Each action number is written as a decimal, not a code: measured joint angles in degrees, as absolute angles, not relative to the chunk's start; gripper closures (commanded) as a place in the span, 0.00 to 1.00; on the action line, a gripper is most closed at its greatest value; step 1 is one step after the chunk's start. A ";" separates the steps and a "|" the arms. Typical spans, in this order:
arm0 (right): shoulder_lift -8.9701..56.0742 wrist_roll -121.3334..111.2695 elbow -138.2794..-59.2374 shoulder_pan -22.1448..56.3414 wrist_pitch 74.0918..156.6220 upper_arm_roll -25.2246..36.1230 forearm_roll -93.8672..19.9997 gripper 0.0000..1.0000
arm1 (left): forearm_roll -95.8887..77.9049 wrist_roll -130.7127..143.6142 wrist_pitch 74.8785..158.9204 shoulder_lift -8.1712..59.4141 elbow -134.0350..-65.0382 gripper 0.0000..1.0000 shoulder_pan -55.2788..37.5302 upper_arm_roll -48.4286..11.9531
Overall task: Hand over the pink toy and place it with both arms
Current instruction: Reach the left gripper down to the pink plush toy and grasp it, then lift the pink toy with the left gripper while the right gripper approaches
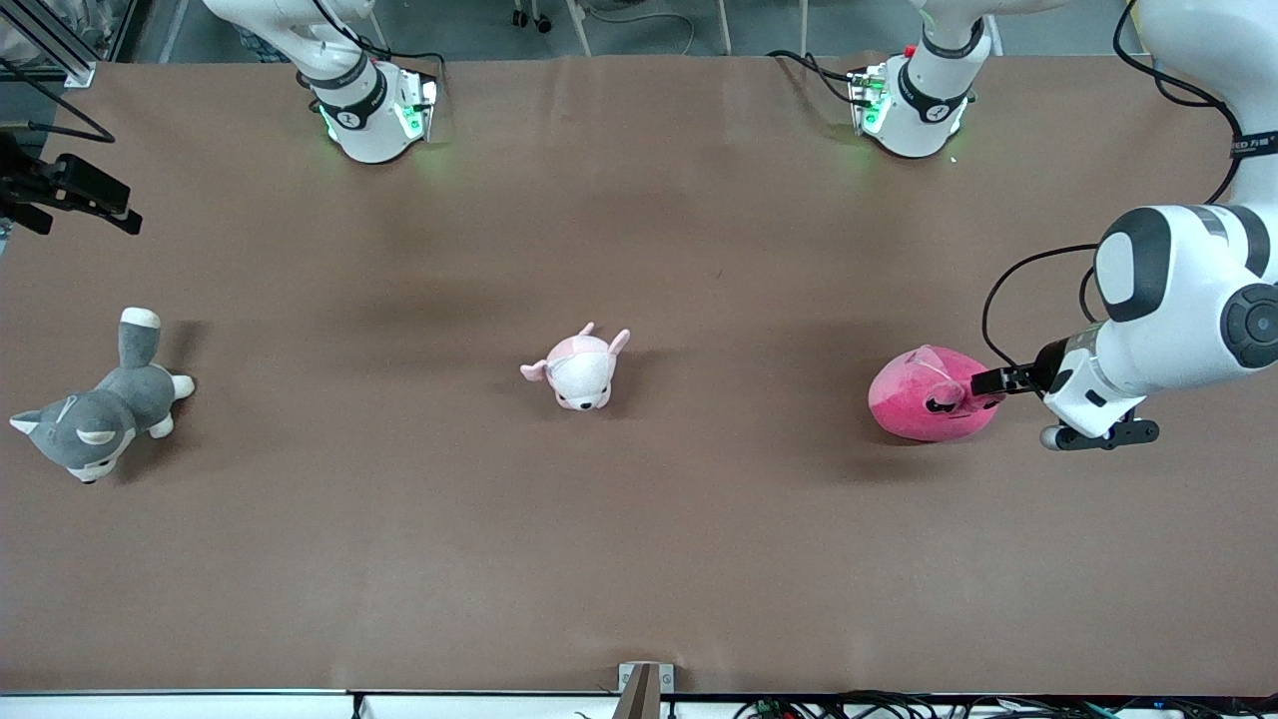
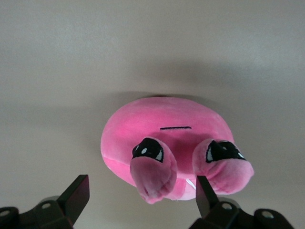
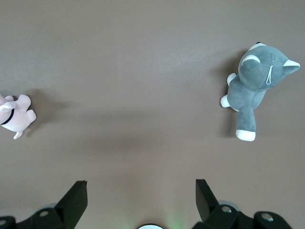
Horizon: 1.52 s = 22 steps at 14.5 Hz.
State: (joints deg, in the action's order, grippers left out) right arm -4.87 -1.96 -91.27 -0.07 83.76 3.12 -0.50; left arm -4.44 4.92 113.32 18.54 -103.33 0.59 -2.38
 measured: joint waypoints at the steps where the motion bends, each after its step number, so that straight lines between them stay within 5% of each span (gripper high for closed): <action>1: -4.87 -1.96 -91.27 -0.07 83.75 3.12 -0.50 0.00 | -4.44 4.92 113.54 18.66 -103.49 0.18 0.62 -2.36; 5: -4.88 -1.96 -91.03 -0.07 83.75 3.12 -0.43 0.00 | -4.45 4.94 115.11 19.71 -103.60 0.48 0.65 -2.35; 8: -4.88 -1.96 -90.38 -0.15 83.77 3.20 -0.34 0.00 | -4.54 5.79 116.20 20.44 -103.60 0.82 0.60 -2.40; 10: -4.81 -1.94 -90.37 -0.73 83.80 3.48 -0.32 0.00 | -4.55 6.81 116.31 20.49 -103.60 0.96 0.47 -2.44; 16: -0.80 -1.96 -90.53 -1.48 85.64 3.72 -0.32 0.00 | -4.55 12.09 114.85 19.47 -102.69 0.99 -0.73 -2.88; 22: 7.58 -1.68 -90.55 -2.16 89.35 3.77 -0.29 0.00 | -6.68 14.55 98.25 14.13 -92.10 0.99 -0.91 -6.71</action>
State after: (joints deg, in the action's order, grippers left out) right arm 7.58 -1.68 -90.55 -2.16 89.35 3.77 -0.29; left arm -6.68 14.55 98.25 14.13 -92.10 -0.91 -6.71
